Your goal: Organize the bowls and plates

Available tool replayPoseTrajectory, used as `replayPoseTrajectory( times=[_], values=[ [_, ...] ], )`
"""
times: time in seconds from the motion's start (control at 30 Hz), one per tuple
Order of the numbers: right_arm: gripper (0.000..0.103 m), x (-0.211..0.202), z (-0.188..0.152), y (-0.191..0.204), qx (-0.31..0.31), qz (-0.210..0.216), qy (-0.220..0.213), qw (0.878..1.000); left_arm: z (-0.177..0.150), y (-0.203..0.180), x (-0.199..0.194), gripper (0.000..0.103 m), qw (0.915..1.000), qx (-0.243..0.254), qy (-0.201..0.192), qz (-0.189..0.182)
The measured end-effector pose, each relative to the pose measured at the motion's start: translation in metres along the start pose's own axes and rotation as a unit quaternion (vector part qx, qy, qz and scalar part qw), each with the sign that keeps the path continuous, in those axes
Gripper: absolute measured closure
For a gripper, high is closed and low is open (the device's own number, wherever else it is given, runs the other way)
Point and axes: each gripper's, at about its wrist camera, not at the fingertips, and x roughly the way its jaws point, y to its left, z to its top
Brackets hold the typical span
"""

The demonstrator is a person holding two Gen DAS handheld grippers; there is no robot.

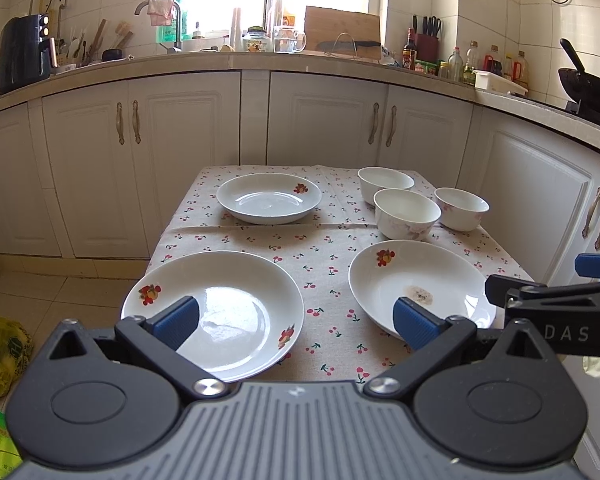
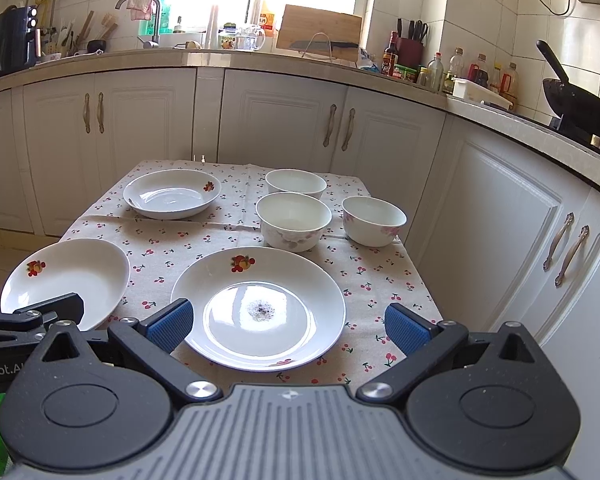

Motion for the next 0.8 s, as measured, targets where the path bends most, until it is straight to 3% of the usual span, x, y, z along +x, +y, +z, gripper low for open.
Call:
replayPoseTrajectory(
  times=[0.17,0.5,0.67,0.8],
  values=[
    [0.000,0.005,0.005,0.002,-0.011,0.019,-0.002,1.000,0.002,0.004,0.004,0.001,1.0000,0.002,0.000,-0.007],
    [0.000,0.023,0.026,0.004,-0.053,0.087,-0.048,0.994,0.000,0.028,0.017,0.001,0.9997,0.022,-0.012,0.006],
    [0.000,0.031,0.035,0.014,-0.088,0.133,-0.077,0.984,-0.005,0.050,0.025,0.001,0.9996,0.025,-0.013,-0.005],
    [0.000,0.042,0.044,0.031,-0.115,0.181,-0.090,0.973,-0.013,0.070,0.034,0.001,0.9997,0.012,0.019,-0.012]
  ],
)
